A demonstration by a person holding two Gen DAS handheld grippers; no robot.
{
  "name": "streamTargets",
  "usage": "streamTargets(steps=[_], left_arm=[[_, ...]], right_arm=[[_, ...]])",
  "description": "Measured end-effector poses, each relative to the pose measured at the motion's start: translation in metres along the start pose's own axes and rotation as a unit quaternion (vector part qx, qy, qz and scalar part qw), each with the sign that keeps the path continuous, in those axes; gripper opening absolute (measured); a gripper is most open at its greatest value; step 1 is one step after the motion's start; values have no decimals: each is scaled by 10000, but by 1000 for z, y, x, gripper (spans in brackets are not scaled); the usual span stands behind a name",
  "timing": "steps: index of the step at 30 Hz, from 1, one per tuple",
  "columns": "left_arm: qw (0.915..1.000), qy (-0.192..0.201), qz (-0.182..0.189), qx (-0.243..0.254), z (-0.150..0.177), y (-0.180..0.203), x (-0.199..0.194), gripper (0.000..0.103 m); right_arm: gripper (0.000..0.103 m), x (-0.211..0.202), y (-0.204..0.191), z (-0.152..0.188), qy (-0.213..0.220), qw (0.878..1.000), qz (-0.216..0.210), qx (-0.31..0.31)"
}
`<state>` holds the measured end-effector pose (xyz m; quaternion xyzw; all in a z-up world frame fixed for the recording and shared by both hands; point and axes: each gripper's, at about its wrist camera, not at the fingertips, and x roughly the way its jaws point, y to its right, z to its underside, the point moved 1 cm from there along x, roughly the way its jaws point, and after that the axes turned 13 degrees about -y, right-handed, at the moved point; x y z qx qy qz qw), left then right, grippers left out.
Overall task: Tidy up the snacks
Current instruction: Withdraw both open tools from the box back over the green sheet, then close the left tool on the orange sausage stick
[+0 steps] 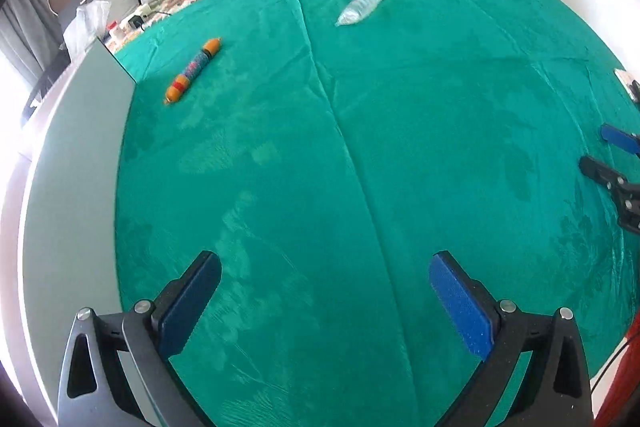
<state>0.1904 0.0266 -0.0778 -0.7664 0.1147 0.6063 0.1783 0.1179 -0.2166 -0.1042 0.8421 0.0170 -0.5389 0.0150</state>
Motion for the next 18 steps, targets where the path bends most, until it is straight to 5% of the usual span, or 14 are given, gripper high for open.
streamTargets(steps=[4, 10, 18], left_arm=[[9992, 307, 51, -257, -55, -46, -6, 103], [9959, 164, -103, -887, -129, -105, 24, 103], [9941, -120, -34, -1081, -176, -145, 71, 103]], right_arm=[[87, 1, -1, 0, -10, 10000, -6, -20], [88, 2, -1, 0, -17, 10000, -17, -43], [91, 3, -2, -1, -30, 10000, -41, -65]])
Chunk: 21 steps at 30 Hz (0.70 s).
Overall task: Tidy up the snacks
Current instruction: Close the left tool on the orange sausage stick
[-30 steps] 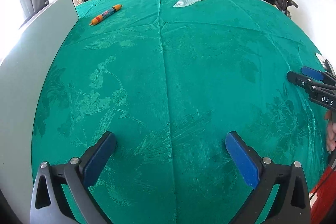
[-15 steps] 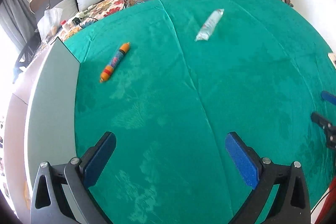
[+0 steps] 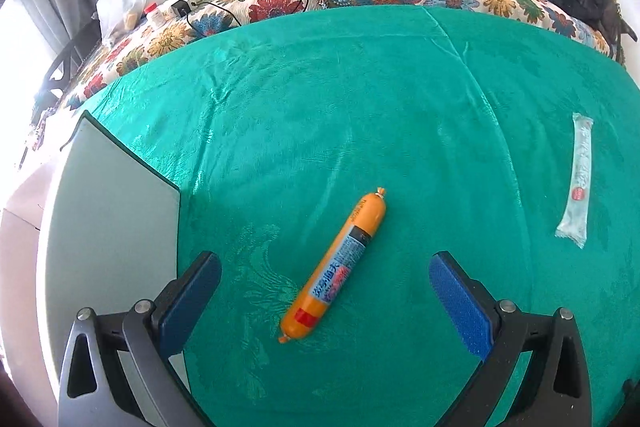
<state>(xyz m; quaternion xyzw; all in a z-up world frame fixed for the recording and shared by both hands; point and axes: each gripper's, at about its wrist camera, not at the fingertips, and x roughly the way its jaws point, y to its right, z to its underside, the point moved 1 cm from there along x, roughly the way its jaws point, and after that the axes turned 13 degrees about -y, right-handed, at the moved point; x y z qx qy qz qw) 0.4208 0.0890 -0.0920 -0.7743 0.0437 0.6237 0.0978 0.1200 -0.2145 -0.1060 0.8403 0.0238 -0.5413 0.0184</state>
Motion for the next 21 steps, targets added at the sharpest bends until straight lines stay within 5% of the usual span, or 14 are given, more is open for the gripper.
streamTargets(steps=[8, 11, 13, 21], left_arm=[[9983, -38, 507, -292, 0, -17, 21, 101], [9979, 199, 575, -200, 3, -18, 11, 64], [9977, 203, 600, -227, 3, -21, 6, 16], [9930, 255, 897, -730, 44, -30, -15, 15]], right_arm=[[92, 0, 0, -1, -7, 10000, -15, -9], [92, 0, 0, -1, -6, 10000, -14, -10], [92, 0, 0, -1, -11, 10000, -14, -11], [92, 0, -1, -1, -10, 10000, -17, -11]])
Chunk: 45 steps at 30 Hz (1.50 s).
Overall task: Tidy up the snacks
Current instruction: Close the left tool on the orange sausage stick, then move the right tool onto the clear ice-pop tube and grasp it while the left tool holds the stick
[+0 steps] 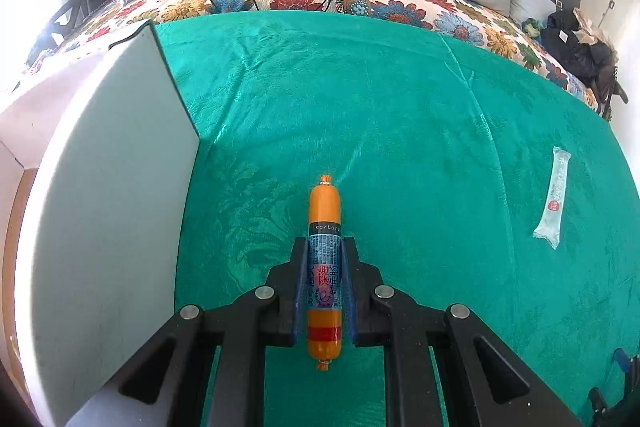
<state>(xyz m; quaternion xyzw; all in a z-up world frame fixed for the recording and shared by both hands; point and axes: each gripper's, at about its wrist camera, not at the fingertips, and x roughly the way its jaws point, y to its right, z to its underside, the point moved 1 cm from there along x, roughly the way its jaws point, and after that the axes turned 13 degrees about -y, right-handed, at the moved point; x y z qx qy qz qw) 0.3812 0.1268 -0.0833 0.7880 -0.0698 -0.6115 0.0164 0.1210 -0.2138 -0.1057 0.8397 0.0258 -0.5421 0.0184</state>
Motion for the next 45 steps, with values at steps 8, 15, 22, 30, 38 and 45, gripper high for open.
streamTargets(steps=[8, 15, 22, 30, 38, 45], left_arm=[[9987, -52, 498, -38, 87, 31, -43, 15], [9986, 29, 355, 389, 148, 81, -44, 15], [9973, 416, -81, 594, 169, 91, -21, 55], [9966, 633, -361, 392, 178, 74, -10, 100], [9966, 630, -369, 369, 178, 74, -9, 103], [9966, 641, -394, 330, 178, 73, -9, 103]], right_arm=[[92, 0, 0, 0, 0, 10000, 1, 0], [93, 0, 0, 0, 0, 10000, 1, 0], [93, 0, 1, 0, 0, 10000, 1, 0], [93, 0, 1, 0, -1, 10000, 4, -2], [94, 0, 0, 0, -9, 10000, 7, -10], [94, 0, 0, -1, -9, 10000, 8, -13]])
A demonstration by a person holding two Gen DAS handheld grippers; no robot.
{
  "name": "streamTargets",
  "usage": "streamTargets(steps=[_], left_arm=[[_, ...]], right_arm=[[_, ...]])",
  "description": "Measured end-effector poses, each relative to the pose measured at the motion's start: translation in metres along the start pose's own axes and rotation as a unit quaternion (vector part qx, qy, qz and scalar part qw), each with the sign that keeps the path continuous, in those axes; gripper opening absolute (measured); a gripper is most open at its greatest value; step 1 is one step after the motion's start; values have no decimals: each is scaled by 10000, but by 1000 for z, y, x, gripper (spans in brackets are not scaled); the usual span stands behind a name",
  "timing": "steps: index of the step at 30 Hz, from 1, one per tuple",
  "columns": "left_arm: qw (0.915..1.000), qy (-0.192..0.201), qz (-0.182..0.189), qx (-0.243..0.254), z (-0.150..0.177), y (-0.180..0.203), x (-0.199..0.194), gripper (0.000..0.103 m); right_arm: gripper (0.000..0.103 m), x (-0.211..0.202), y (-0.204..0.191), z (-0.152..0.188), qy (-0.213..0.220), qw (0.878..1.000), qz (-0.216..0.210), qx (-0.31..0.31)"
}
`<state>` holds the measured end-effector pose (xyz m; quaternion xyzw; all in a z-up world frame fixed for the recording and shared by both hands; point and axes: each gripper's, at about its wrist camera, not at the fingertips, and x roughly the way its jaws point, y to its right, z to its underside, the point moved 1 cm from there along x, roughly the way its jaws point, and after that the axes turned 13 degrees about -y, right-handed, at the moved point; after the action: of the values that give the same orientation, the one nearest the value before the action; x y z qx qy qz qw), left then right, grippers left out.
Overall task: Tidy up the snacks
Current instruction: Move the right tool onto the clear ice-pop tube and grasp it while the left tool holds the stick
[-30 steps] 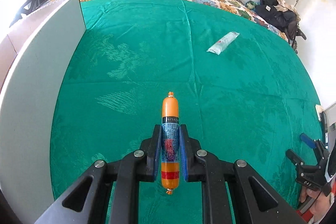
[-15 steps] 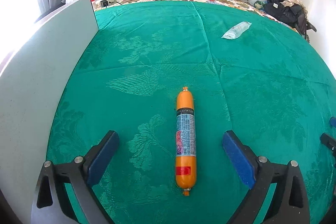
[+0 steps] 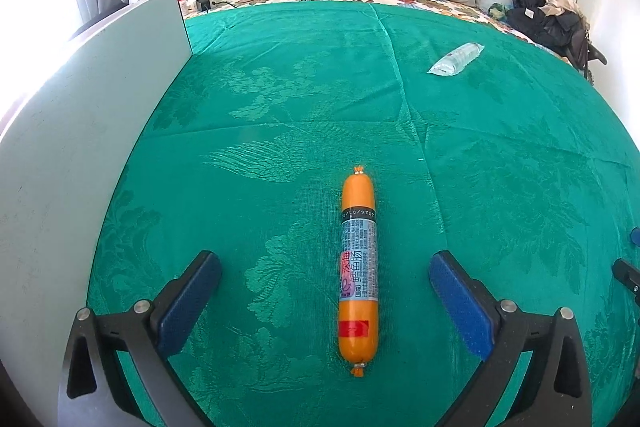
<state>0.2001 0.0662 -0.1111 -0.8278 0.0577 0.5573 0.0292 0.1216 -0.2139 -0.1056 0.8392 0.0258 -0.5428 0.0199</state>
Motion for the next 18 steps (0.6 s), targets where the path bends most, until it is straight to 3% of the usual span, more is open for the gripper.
streamTargets(steps=[18], left_arm=[[10000, 38, -31, -47, -1, 0, 1, 103]], right_arm=[[94, 0, 0, 0, 0, 10000, -1, 0]])
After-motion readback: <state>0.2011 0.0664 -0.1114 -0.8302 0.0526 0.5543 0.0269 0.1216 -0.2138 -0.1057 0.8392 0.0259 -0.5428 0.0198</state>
